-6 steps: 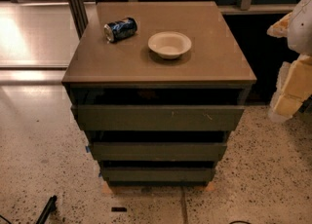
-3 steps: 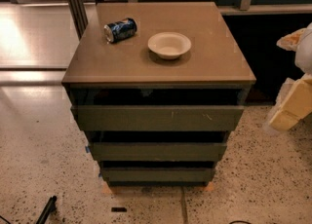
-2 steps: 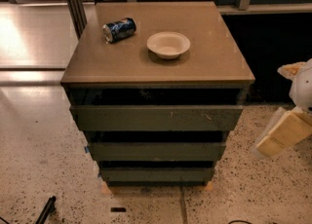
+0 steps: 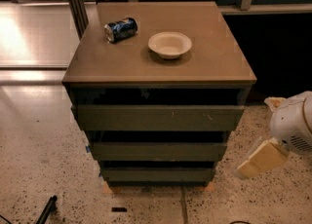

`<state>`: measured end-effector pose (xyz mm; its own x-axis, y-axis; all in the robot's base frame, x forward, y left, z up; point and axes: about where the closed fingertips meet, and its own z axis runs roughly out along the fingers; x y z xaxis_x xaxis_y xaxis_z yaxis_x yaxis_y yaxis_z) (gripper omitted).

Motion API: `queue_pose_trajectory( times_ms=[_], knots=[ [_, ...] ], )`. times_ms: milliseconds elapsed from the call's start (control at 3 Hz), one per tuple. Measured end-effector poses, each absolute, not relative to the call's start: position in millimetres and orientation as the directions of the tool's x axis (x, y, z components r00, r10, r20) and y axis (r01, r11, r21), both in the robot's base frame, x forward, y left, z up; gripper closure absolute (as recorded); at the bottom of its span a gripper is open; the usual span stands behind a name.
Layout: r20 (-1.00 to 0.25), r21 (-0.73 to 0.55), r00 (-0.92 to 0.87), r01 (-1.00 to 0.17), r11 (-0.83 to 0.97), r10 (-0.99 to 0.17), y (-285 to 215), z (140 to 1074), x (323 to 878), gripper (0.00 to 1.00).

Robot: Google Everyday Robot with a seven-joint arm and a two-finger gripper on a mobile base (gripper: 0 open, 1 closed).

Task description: Open middle drawer

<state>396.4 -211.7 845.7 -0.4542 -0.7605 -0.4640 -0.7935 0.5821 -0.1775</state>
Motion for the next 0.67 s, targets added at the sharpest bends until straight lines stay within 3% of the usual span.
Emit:
queue_pose_trajectory(
  times_ms=[667],
  knots=[
    [-0.517,-0.181,-0.471,-0.756,0.629,-0.715,-217.0,831.4,379.2,0.00]
  ],
)
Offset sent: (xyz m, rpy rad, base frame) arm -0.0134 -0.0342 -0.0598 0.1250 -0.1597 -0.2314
